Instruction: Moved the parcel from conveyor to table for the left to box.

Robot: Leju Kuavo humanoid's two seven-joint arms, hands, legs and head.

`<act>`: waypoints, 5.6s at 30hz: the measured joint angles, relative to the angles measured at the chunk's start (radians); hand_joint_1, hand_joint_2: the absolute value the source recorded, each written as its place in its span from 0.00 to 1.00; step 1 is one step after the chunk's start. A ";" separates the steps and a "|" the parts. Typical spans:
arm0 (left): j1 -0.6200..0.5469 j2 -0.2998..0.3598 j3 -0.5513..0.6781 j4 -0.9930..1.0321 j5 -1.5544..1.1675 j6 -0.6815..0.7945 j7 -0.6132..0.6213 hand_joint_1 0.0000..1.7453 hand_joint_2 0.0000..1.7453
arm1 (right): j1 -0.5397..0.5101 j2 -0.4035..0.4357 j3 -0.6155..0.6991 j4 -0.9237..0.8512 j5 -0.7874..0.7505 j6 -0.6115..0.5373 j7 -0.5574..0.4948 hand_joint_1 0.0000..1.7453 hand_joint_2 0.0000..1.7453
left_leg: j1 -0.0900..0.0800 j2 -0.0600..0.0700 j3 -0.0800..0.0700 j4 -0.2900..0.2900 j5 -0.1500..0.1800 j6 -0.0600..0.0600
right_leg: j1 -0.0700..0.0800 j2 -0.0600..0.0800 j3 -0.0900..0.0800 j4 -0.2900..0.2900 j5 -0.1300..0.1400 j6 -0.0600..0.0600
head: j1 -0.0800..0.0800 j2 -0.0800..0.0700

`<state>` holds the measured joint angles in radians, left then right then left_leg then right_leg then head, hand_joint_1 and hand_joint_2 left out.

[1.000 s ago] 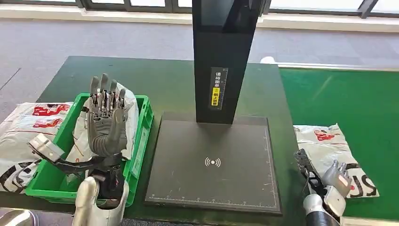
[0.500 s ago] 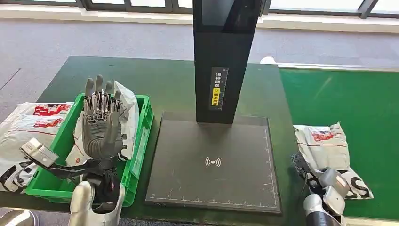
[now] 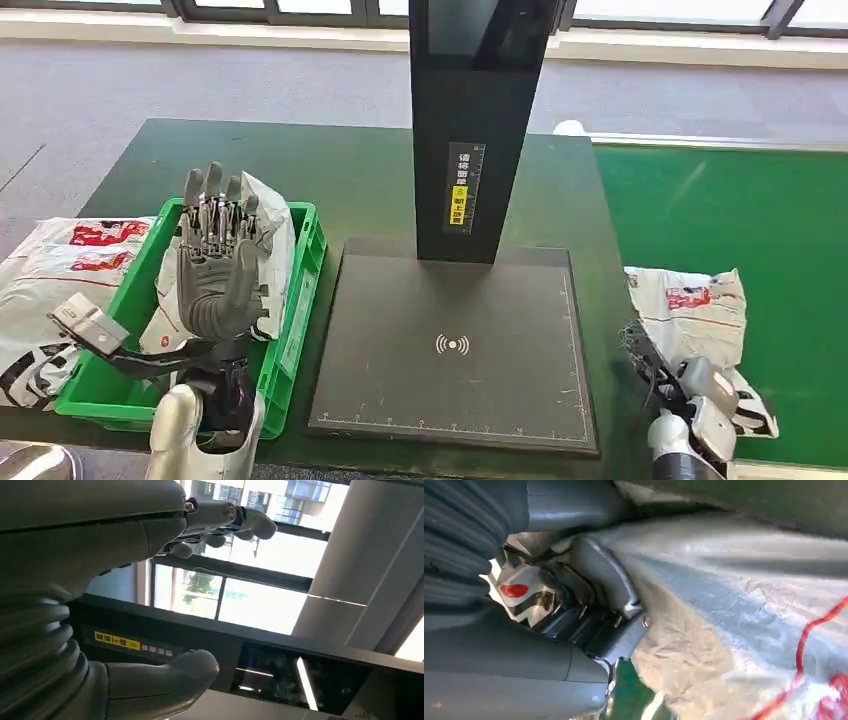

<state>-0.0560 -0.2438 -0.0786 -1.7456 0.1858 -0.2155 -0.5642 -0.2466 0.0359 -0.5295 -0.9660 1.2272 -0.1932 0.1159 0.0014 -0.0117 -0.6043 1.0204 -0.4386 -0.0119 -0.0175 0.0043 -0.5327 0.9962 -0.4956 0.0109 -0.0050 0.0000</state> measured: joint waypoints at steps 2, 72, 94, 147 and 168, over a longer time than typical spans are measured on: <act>0.003 0.000 0.000 -0.002 -0.002 0.003 -0.002 0.00 1.00 | 0.012 0.013 0.000 -0.047 -0.022 -0.073 -0.063 1.00 1.00 | 0.000 0.000 0.000 0.000 0.000 0.000 | 0.000 0.000 0.000 0.000 0.000 0.000 | 0.000 0.000; -0.066 0.000 0.006 0.084 0.020 -0.039 0.003 0.00 1.00 | -0.256 -0.192 -0.026 0.445 0.020 -0.096 -0.026 0.00 1.00 | -0.001 0.000 0.000 0.001 0.000 0.002 | -0.001 0.000 -0.001 0.000 0.001 0.001 | 0.000 0.000; -0.065 0.011 0.005 0.106 0.015 -0.013 -0.018 0.00 1.00 | -0.294 -0.208 -0.032 0.514 -0.083 0.161 -0.149 1.00 1.00 | 0.000 0.001 0.001 0.001 0.000 0.002 | 0.000 0.000 0.000 0.000 0.001 0.001 | 0.000 0.000; -0.093 0.006 -0.002 0.134 -0.053 -0.010 -0.015 0.00 1.00 | 0.114 0.089 0.179 -0.656 -1.087 0.406 -0.660 1.00 1.00 | 0.000 -0.002 -0.001 0.000 0.000 0.001 | 0.000 -0.001 -0.001 0.000 0.000 0.001 | 0.000 0.000; -0.126 0.006 -0.002 0.180 -0.057 -0.025 -0.015 0.00 1.00 | 0.227 0.125 0.282 -0.869 -1.160 0.611 -0.656 1.00 1.00 | 0.000 -0.001 -0.001 0.000 0.000 0.001 | 0.000 -0.001 -0.001 0.000 0.000 0.000 | 0.000 0.000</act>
<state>-0.1822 -0.2373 -0.0801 -1.5652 0.1289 -0.2407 -0.5795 -0.0198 0.1606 -0.2476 -1.8345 0.0675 0.4176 -0.5405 0.0010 -0.0126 -0.6049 1.0205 -0.4385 -0.0106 -0.0178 0.0033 -0.5334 0.9963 -0.4956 0.0113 -0.0050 0.0000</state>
